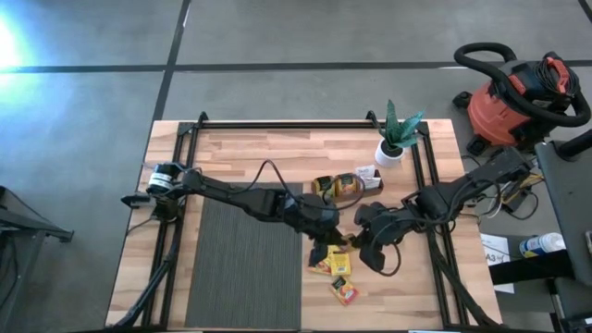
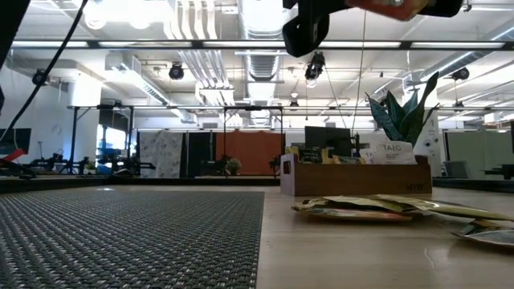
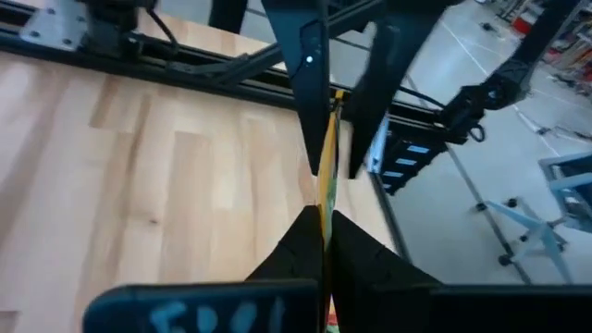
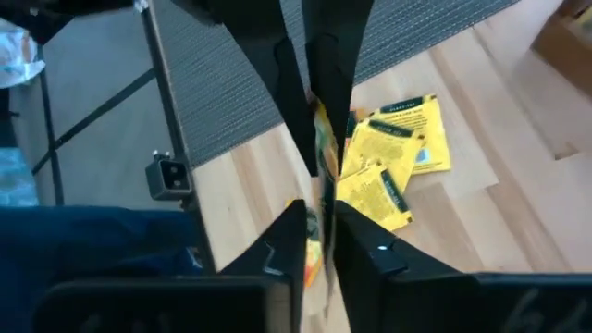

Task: Pick & Place Tea
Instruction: Put the orange tea bag into the left section of the wooden organizer

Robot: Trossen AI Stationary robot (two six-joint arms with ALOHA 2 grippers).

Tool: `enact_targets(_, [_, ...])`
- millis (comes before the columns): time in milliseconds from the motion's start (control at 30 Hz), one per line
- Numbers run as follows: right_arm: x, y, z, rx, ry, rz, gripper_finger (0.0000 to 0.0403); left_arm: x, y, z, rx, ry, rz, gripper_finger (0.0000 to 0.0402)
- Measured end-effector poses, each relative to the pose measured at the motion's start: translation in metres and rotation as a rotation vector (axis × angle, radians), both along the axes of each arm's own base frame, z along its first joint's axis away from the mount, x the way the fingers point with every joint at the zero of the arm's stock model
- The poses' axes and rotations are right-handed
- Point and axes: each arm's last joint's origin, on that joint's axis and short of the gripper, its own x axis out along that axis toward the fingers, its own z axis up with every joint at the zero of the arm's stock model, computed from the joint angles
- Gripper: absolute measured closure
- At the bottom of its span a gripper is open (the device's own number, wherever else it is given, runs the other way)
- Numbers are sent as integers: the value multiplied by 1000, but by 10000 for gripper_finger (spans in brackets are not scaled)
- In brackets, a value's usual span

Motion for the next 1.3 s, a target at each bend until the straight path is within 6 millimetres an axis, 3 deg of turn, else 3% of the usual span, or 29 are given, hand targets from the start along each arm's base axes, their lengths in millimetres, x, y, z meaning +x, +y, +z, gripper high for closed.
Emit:
enact_targets(267, [-14, -9, 14, -69, -92, -134, 277, -1, 3, -12, 57, -20, 138, 400])
enact_targets(500, [-19, -14, 16, -175, -108, -179, 234, -2, 2, -23, -21, -145, 263, 400])
enact_targets(800, [-26, -21, 18, -295, -119, -222, 227, -9, 0, -36, -63, -217, 391, 401])
enact_targets(1067, [-30, -27, 19, -352, -93, -140, 227, -13, 2, -30, -96, -357, 410, 401])
enact_targets(1300, [-22, -47, 18, -357, -56, -103, 239, -14, 5, -31, -21, -368, 403, 401])
